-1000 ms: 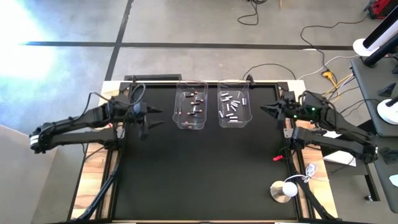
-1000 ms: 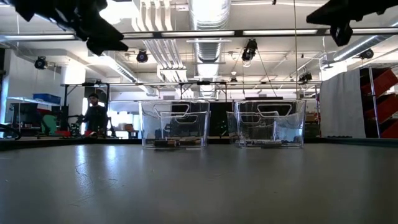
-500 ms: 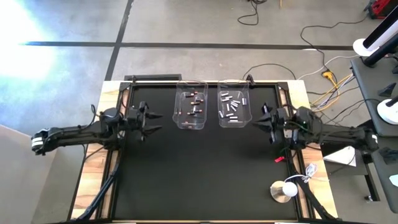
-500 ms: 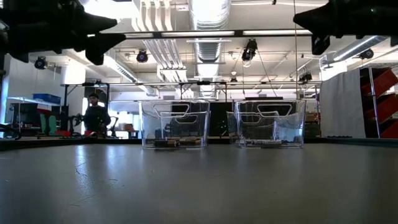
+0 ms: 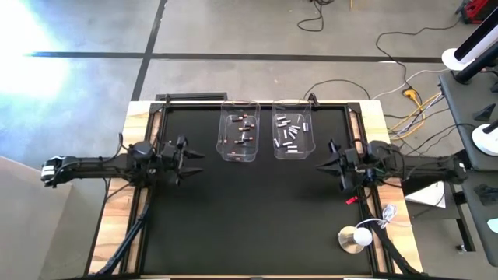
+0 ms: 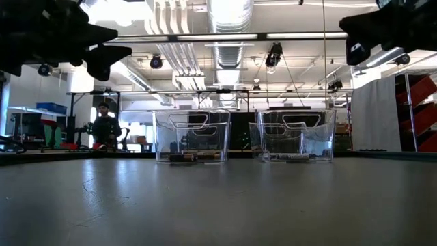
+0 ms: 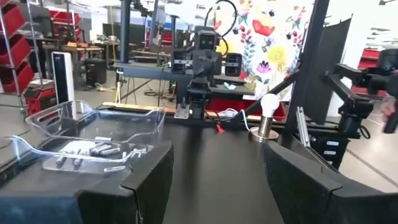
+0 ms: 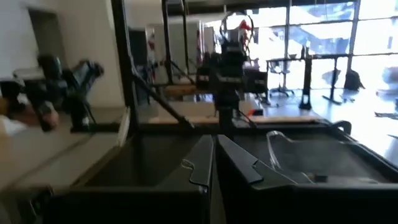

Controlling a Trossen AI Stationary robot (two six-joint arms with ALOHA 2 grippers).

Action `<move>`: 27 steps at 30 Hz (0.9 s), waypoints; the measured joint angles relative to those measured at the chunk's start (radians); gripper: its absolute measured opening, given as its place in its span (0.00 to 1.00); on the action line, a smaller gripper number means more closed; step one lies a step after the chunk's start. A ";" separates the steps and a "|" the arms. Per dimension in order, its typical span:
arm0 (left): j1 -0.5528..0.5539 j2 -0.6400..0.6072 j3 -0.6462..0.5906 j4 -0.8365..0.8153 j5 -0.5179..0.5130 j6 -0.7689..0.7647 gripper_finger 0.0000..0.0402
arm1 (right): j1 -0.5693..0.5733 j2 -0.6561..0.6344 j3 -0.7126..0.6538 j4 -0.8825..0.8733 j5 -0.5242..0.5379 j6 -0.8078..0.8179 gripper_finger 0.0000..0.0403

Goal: Sort batteries
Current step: Return to Home Position

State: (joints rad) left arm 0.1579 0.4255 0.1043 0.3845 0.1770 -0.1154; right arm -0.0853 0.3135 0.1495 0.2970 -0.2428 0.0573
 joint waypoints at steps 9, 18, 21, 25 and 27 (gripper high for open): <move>-0.011 -0.058 -0.086 -0.003 0.048 -0.068 0.56 | 0.000 -0.174 -0.012 -0.217 -0.026 -0.077 0.03; -0.051 -0.178 -0.093 -0.069 -0.111 -0.043 0.56 | 0.000 -0.304 -0.077 -0.279 -0.056 -0.080 0.03; -0.074 -0.213 -0.093 -0.117 -0.114 -0.027 0.56 | 0.000 -0.305 -0.119 -0.258 -0.077 -0.085 0.03; -0.096 -0.263 -0.094 -0.198 -0.116 -0.024 0.56 | 0.000 -0.307 -0.136 -0.229 -0.072 -0.083 0.03; -0.101 -0.298 -0.093 -0.266 -0.116 -0.016 0.56 | 0.000 -0.312 -0.137 -0.209 -0.072 -0.103 0.03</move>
State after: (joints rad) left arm 0.0570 0.1273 0.0109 0.1190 0.0608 -0.1309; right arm -0.0853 0.0013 0.0130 0.0875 -0.3149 -0.0453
